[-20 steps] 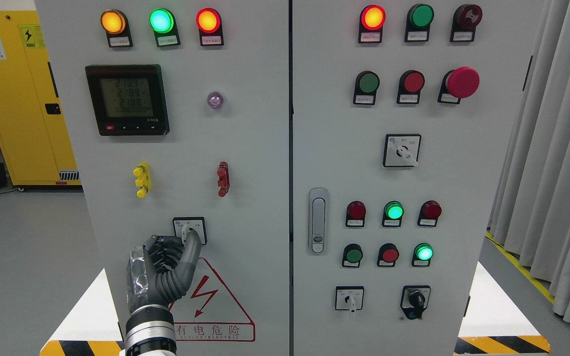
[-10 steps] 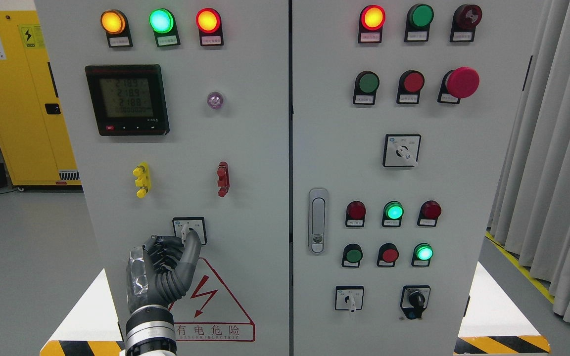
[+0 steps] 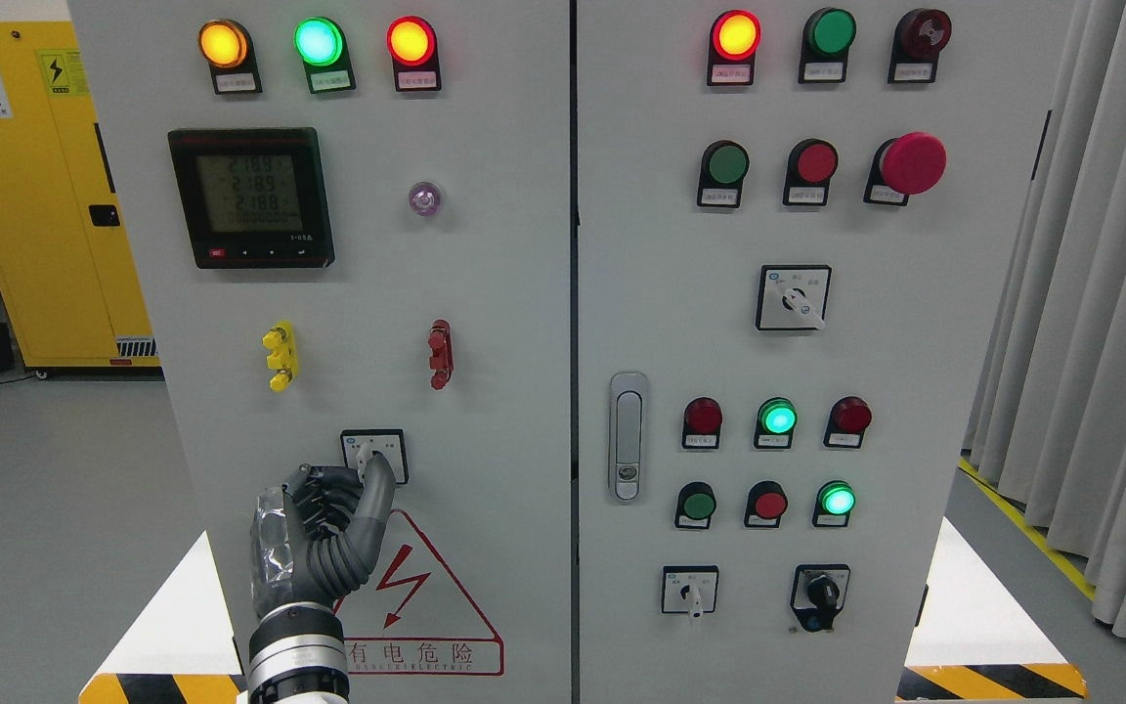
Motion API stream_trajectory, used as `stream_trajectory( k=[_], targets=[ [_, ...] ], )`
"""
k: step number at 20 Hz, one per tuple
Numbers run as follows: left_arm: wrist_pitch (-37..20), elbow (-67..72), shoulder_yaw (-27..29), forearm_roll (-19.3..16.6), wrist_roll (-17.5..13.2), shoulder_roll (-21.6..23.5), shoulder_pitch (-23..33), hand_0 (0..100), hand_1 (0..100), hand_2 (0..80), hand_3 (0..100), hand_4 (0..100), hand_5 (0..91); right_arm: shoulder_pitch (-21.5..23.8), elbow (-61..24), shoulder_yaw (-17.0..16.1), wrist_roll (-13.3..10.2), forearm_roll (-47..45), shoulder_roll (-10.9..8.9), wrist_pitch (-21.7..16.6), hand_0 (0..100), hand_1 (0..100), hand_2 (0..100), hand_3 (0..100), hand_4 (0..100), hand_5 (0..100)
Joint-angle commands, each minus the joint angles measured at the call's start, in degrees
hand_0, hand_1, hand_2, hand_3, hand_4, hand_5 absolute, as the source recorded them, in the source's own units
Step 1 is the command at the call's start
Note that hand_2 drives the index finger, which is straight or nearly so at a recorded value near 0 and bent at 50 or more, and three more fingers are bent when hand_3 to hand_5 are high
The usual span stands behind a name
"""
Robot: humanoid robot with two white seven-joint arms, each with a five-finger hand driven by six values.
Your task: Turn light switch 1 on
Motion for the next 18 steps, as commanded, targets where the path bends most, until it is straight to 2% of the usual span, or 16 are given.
stream_trajectory(
  k=[1, 18],
  targets=[
    [0.1, 0.0, 0.0, 0.1, 0.0, 0.1, 0.1, 61, 56, 61.2, 82, 90, 85.2, 0.0, 0.0, 0.0, 0.0, -1.7, 0.0, 0.0, 0, 50, 4, 0, 0, 0],
    [0.1, 0.1, 0.0, 0.6, 0.0, 0.1, 0.0, 64, 53, 62.9, 82, 91, 85.6, 0.0, 0.0, 0.0, 0.0, -1.7, 0.0, 0.0, 0, 50, 4, 0, 0, 0]
  ],
)
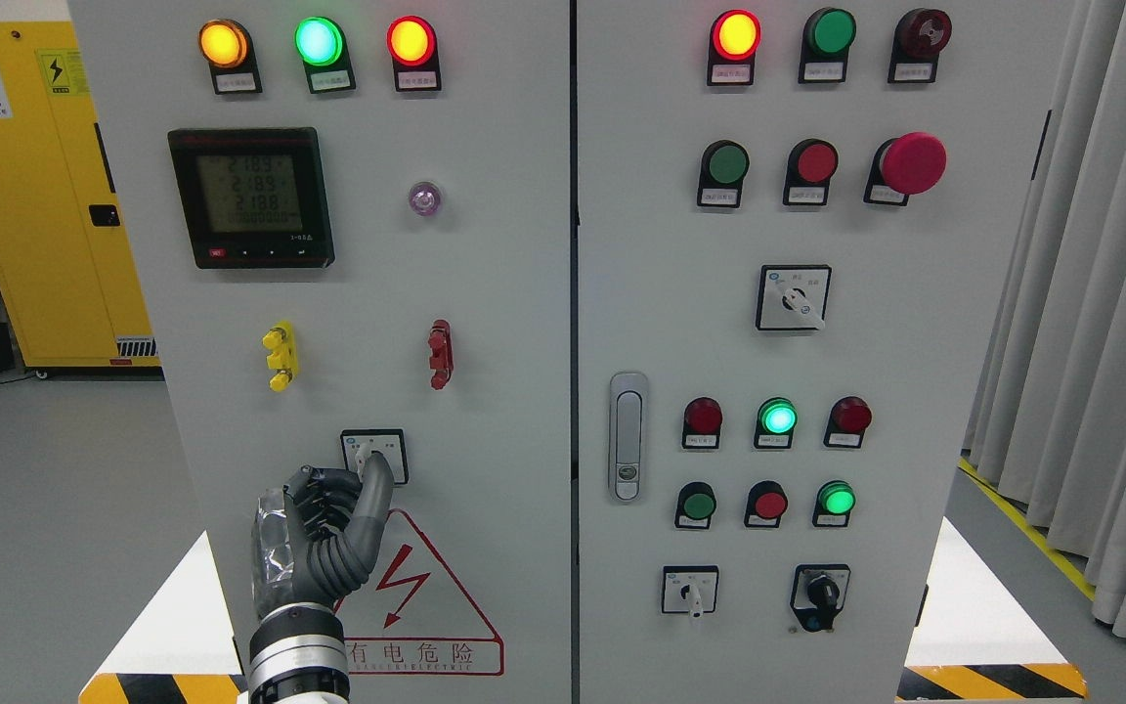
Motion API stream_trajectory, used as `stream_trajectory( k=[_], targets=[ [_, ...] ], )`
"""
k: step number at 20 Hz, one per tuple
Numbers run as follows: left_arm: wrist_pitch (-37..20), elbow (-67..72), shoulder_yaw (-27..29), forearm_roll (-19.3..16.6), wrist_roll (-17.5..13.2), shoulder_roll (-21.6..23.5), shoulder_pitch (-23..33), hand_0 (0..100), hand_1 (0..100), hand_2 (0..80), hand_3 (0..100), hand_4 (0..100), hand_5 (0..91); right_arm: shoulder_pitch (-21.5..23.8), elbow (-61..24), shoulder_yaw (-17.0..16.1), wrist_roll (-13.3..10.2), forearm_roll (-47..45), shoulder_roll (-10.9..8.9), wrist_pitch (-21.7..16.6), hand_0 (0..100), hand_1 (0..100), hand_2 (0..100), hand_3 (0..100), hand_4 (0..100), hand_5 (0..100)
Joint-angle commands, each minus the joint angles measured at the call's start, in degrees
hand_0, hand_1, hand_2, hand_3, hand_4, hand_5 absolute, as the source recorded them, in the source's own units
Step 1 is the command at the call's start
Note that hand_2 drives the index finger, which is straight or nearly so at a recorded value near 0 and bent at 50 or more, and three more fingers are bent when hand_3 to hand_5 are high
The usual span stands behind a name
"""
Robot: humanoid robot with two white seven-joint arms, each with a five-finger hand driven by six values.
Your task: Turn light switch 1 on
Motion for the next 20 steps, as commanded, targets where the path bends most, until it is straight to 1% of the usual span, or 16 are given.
stream_trajectory(
  k=[1, 20],
  targets=[
    [-0.1, 0.1, -0.1, 0.1, -0.1, 0.0, 0.0, 65, 52, 62.9, 82, 91, 85.6, 0.0, 0.0, 0.0, 0.0, -1.7, 0.0, 0.0, 0, 50, 4, 0, 0, 0],
    [0.9, 0.1, -0.4, 0.1, -0.2, 0.0, -0.1, 69, 51, 61.4, 83, 91, 85.0, 0.0, 0.0, 0.0, 0.0, -1.7, 0.0, 0.0, 0, 50, 4, 0, 0, 0]
  ],
)
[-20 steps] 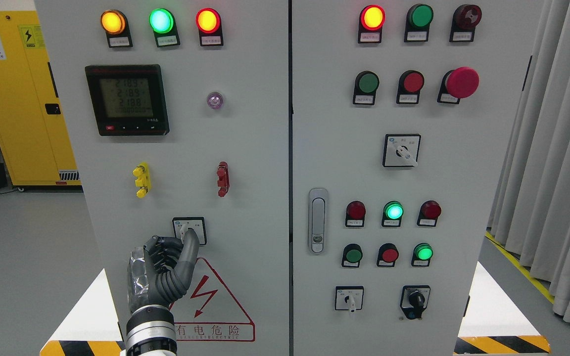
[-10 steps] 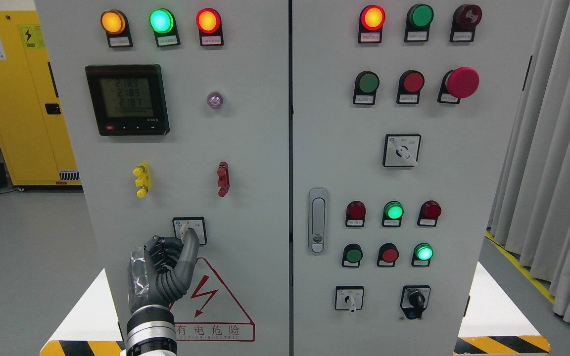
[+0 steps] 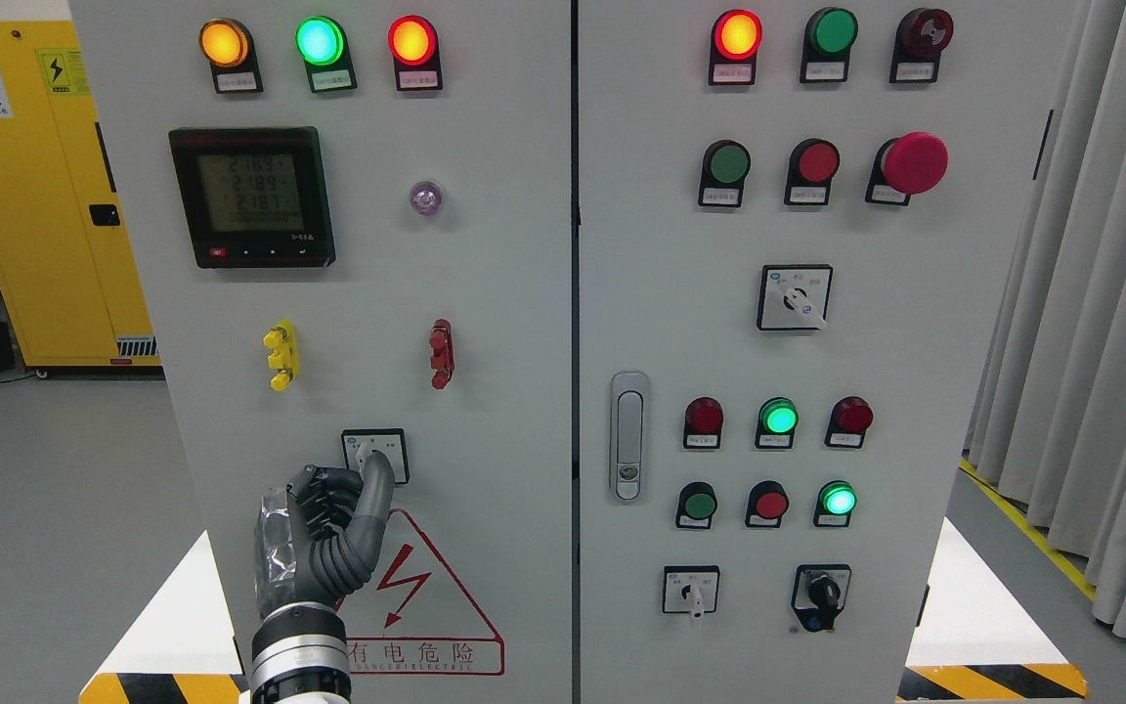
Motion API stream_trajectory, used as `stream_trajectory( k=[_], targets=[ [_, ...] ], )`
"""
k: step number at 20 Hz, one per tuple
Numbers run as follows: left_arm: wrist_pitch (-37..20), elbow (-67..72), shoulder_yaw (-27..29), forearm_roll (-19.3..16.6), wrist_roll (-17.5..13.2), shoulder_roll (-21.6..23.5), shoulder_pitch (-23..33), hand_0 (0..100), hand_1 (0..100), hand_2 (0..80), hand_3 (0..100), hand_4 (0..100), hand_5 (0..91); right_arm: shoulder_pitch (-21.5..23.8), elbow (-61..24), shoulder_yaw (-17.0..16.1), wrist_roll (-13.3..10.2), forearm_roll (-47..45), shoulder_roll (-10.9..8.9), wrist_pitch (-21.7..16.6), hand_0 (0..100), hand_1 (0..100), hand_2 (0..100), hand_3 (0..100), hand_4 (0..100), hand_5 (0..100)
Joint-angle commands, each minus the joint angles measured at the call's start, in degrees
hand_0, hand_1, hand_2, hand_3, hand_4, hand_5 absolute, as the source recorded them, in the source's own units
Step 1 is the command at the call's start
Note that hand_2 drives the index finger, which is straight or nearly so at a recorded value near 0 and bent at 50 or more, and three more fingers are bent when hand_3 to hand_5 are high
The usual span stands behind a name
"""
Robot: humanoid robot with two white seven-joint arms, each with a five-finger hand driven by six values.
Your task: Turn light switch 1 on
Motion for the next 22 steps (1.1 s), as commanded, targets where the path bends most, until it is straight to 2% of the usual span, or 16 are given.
stream_trajectory(
  k=[1, 22],
  targets=[
    [0.6, 0.0, -0.2, 0.0, -0.1, 0.0, -0.1, 70, 50, 61.3, 83, 91, 85.1, 0.0, 0.0, 0.0, 0.0, -1.7, 0.0, 0.0, 0, 50, 4, 0, 0, 0],
    [0.5, 0.0, -0.4, 0.0, -0.1, -0.1, -0.2, 72, 48, 57.9, 83, 91, 84.7, 0.0, 0.0, 0.0, 0.0, -1.7, 0.0, 0.0, 0, 50, 4, 0, 0, 0]
  ],
)
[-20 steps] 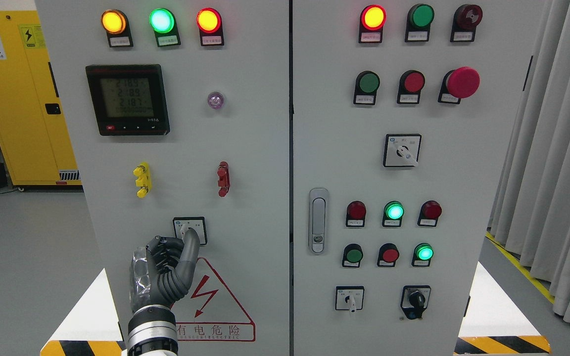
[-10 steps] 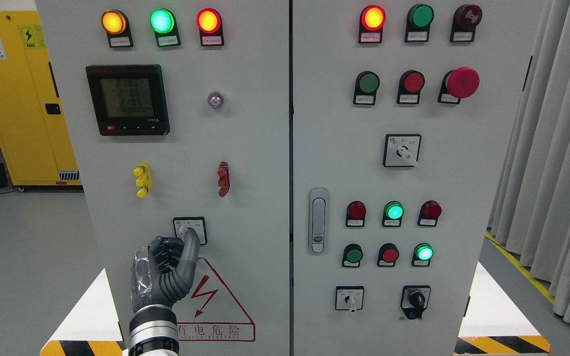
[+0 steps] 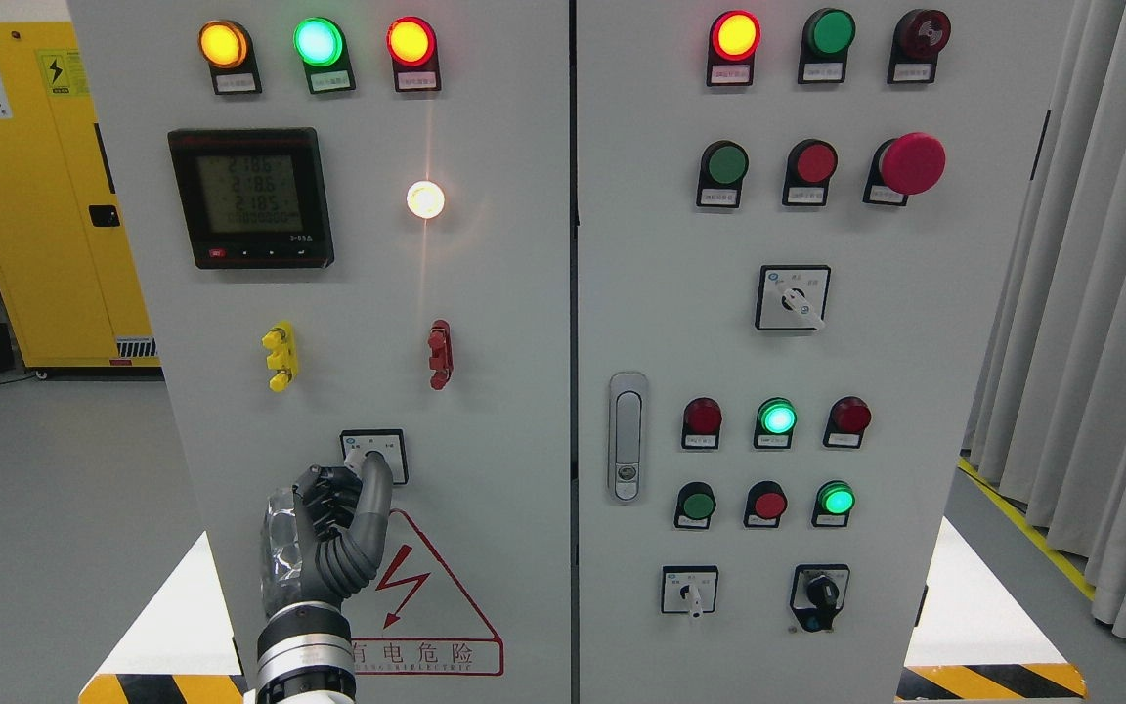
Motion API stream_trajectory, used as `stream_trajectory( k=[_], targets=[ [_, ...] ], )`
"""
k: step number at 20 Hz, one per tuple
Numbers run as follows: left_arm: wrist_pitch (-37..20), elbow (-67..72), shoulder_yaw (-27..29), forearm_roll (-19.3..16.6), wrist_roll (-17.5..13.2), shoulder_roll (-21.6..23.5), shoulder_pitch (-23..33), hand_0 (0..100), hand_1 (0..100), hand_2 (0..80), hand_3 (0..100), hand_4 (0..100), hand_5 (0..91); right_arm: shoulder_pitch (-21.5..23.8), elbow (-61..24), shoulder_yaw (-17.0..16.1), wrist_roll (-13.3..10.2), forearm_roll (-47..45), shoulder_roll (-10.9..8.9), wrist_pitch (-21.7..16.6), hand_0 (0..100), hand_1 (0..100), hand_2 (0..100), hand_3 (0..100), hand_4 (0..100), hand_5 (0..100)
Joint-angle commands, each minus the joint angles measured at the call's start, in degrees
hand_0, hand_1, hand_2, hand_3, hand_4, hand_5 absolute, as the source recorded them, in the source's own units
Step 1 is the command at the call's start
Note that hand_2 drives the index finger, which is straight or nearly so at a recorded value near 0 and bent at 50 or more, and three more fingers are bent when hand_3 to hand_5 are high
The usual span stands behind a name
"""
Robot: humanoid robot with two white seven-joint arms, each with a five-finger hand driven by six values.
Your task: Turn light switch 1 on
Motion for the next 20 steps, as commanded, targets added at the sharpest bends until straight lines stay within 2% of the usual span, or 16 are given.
stream_trajectory(
  k=[1, 3, 7, 9, 20],
  targets=[
    [0.0, 0.0, 0.0, 0.0, 0.1, 0.0, 0.0, 71, 47, 57.9, 83, 91, 84.7, 0.0, 0.0, 0.0, 0.0, -1.7, 0.0, 0.0, 0, 50, 4, 0, 0, 0],
    [0.0, 0.0, 0.0, 0.0, 0.1, 0.0, 0.1, 62, 45, 57.8, 83, 90, 84.7, 0.0, 0.0, 0.0, 0.0, -1.7, 0.0, 0.0, 0, 50, 4, 0, 0, 0],
    [0.0, 0.0, 0.0, 0.0, 0.2, 0.0, 0.0, 55, 44, 57.8, 82, 90, 84.5, 0.0, 0.0, 0.0, 0.0, -1.7, 0.0, 0.0, 0, 50, 4, 0, 0, 0],
    [0.0, 0.0, 0.0, 0.0, 0.1, 0.0, 0.1, 44, 45, 57.9, 82, 90, 84.6, 0.0, 0.0, 0.0, 0.0, -1.7, 0.0, 0.0, 0, 50, 4, 0, 0, 0],
    [-0.2, -0.1, 0.0, 1.0, 0.2, 0.1, 0.3, 20, 45, 59.3, 83, 90, 83.8, 0.0, 0.0, 0.0, 0.0, -1.7, 0.0, 0.0, 0, 50, 4, 0, 0, 0]
  ],
)
